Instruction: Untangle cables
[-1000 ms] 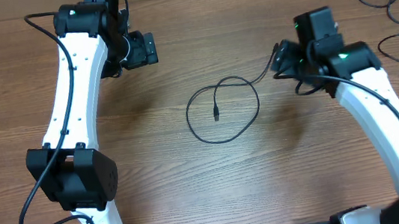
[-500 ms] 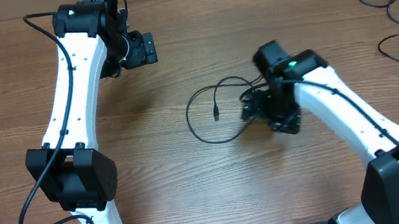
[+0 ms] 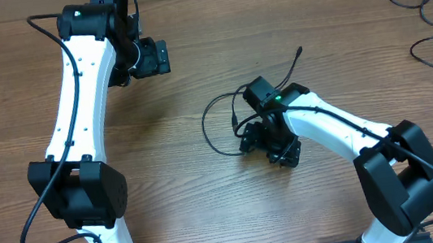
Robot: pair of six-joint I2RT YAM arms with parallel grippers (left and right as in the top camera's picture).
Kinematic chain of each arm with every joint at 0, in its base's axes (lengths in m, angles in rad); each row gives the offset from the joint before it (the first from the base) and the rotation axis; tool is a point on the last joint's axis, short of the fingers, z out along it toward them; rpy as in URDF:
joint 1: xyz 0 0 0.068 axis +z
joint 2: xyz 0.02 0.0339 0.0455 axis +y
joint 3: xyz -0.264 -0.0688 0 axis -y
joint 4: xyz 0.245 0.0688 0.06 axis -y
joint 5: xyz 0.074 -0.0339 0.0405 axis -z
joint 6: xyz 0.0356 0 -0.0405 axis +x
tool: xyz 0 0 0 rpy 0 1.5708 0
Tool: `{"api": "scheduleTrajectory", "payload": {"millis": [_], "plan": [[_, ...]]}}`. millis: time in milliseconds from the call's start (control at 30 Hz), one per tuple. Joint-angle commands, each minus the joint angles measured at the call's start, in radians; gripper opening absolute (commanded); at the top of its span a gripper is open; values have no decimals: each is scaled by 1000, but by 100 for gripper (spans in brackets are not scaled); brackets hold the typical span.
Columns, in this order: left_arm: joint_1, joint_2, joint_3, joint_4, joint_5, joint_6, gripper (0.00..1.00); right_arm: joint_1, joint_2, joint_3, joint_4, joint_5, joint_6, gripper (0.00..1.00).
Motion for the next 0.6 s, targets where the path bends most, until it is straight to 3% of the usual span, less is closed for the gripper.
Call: {"api": "scheduleTrajectory", "payload": {"millis": [0,167,400,433,467,500,567], "plan": [[-1,7,23,-2,2,27,93,-29,-10,-11,45,24,191,90],[-1,7,23,-7,3,27,93,-40,-10,-46,192,38,345,89],[-1,7,22,-22,2,35,93,-44,-10,-126,252,155,394,67],[-1,7,23,-23,2,40,92,-49,-10,-145,253,157,394,53],[-1,7,22,-22,1,45,92,-56,-10,-160,254,157,393,22],[-1,7,23,-22,0,46,93,-64,-10,-171,254,150,384,4],[-1,7,23,-22,0,46,93,-79,-14,-164,264,106,310,4]]}}
